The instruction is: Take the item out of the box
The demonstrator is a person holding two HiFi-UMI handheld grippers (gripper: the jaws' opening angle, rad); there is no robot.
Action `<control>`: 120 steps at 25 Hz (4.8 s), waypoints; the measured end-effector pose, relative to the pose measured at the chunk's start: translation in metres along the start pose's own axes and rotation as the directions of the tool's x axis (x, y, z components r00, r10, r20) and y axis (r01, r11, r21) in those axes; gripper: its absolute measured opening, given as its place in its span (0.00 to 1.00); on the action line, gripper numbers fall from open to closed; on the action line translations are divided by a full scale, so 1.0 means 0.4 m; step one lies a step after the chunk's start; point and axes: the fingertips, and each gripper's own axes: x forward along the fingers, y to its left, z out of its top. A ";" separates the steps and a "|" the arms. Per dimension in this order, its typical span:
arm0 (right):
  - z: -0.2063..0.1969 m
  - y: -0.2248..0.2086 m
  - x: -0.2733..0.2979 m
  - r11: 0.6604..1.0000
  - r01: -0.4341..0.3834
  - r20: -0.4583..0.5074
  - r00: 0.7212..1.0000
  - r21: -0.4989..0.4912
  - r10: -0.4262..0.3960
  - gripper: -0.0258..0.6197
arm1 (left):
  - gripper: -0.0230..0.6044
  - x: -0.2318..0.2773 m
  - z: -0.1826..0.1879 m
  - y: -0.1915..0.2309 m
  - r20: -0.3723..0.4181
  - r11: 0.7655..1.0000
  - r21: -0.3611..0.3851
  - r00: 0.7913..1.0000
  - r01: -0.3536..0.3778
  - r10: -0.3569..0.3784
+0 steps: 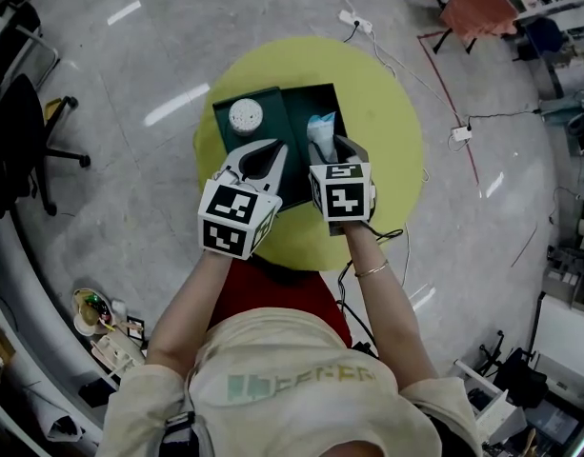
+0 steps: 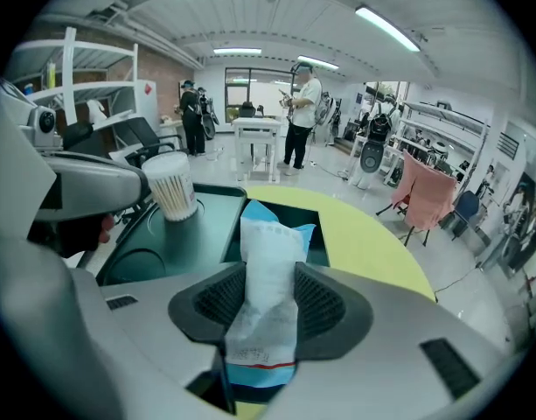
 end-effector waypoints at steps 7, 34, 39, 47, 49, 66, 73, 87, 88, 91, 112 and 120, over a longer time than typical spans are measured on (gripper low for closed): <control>0.019 -0.001 -0.077 0.998 0.006 0.094 0.995 0.055 -0.011 0.35 | 0.08 -0.034 0.021 -0.029 0.016 0.999 0.045 1.000 0.002 -0.003; 0.043 0.119 -0.304 0.961 -0.107 0.359 0.933 0.256 0.008 0.35 | 0.08 -0.203 0.022 -0.043 0.059 0.990 0.130 0.998 -0.046 0.038; 0.044 0.150 -0.343 0.956 -0.119 0.401 0.916 0.268 0.001 0.35 | 0.08 -0.248 0.024 -0.034 0.078 0.989 0.134 0.996 -0.058 0.048; 0.033 0.194 -0.394 0.951 -0.118 0.440 0.898 0.286 -0.020 0.35 | 0.08 -0.311 0.016 -0.026 0.095 0.988 0.142 0.994 -0.060 0.046; 0.029 0.201 -0.408 0.950 -0.115 0.450 0.893 0.290 -0.029 0.35 | 0.08 -0.322 0.012 -0.030 0.098 0.988 0.144 0.994 -0.056 0.042; 0.008 0.264 -0.487 0.954 -0.103 0.497 0.866 0.281 -0.053 0.35 | 0.08 -0.395 0.005 -0.005 0.116 0.988 0.141 0.992 -0.058 0.042; 0.004 0.269 -0.509 0.950 -0.131 0.534 0.845 0.282 -0.042 0.35 | 0.08 -0.389 0.008 -0.013 0.121 0.988 0.146 0.992 -0.058 0.041; -0.061 0.271 -0.589 0.964 -0.161 0.583 0.812 0.213 0.007 0.35 | 0.08 -0.415 -0.026 -0.096 0.132 0.987 0.140 0.989 -0.080 0.062; -0.068 0.275 -0.597 0.966 -0.159 0.586 0.810 0.206 0.008 0.35 | 0.08 -0.421 -0.032 -0.105 0.131 0.987 0.140 0.989 -0.082 0.063; -0.091 0.279 -0.617 0.965 -0.161 0.591 0.807 0.207 0.008 0.35 | 0.08 -0.438 -0.051 -0.132 0.129 0.987 0.139 0.989 -0.084 0.066; -0.210 0.230 -0.714 0.965 -0.135 0.595 0.803 0.227 -0.028 0.35 | 0.08 -0.477 -0.107 -0.277 0.127 0.982 0.168 0.990 -0.089 0.068; -0.233 0.199 -0.713 0.944 -0.168 0.593 0.804 0.285 -0.036 0.35 | 0.08 -0.459 -0.111 -0.311 0.120 0.980 0.186 0.992 -0.072 0.050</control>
